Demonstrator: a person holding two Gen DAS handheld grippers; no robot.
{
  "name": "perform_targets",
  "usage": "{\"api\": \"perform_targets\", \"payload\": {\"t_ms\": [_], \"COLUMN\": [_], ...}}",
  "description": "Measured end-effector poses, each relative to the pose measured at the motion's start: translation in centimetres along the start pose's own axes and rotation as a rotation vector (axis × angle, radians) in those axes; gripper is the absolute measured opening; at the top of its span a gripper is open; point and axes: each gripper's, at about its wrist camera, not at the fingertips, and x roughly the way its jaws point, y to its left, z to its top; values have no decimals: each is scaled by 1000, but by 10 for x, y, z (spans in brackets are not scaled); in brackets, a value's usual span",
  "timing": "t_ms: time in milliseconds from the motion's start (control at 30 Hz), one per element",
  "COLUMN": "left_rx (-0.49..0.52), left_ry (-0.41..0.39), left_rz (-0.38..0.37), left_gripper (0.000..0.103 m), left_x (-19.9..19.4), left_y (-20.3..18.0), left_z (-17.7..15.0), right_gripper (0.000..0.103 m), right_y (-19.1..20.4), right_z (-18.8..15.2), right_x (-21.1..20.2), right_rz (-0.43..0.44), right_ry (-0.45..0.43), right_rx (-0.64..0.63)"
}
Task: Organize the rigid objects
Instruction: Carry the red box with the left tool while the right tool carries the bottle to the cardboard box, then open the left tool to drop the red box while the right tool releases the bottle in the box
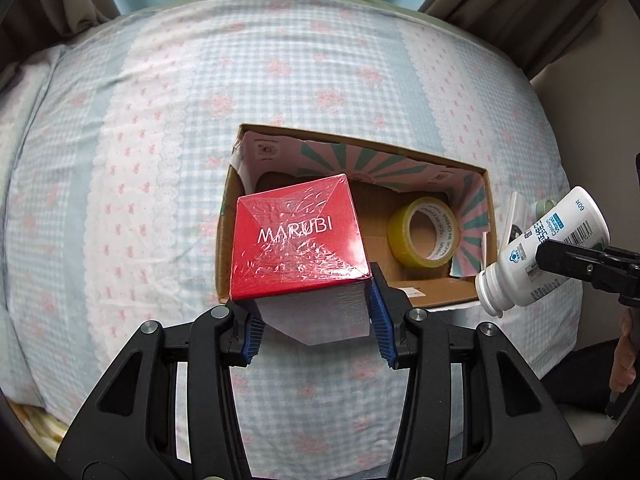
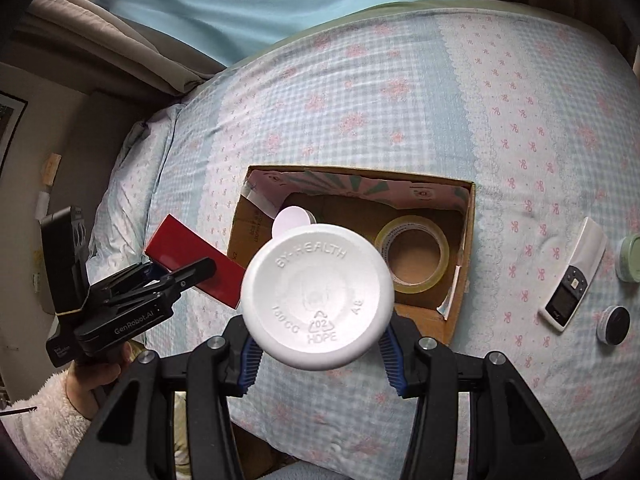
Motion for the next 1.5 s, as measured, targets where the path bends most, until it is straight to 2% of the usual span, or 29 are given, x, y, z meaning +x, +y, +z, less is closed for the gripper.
{"api": "perform_targets", "payload": {"t_ms": [133,200,467,567,633,667,733,767,800,900,1133,1500], "left_rx": [7,27,58,48,39,39,37,29,20,-14,-116,-85], "left_ry": [38,51,78,139,139,133,128,108,98,96,90,74], "left_rz": [5,15,39,27,29,46,41,44,44,30,6,21], "left_gripper": [41,41,41,42,43,49,91,102,103,103,103,103], "left_x": [25,37,66,80,83,83,80,77,73,70,66,49], "left_y": [16,18,22,25,28,29,32,34,36,43,59,49], "left_z": [4,6,24,25,25,24,23,21,18,11,0,-7], "right_gripper": [46,46,47,47,49,51,67,88,97,97,97,97], "right_y": [-11,-16,-36,-38,-40,-41,-42,-42,-42,-43,-48,-42], "right_z": [8,11,16,17,19,20,21,22,22,21,14,6], "right_x": [39,60,121,137,149,154,156,153,148,134,132,115], "right_rz": [76,87,116,101,94,86,11,-44,-86,-141,-185,-212], "right_ry": [14,33,98,135,167,185,196,186,165,118,142,130], "right_rx": [162,219,361,384,392,393,402,389,365,308,261,234]}}
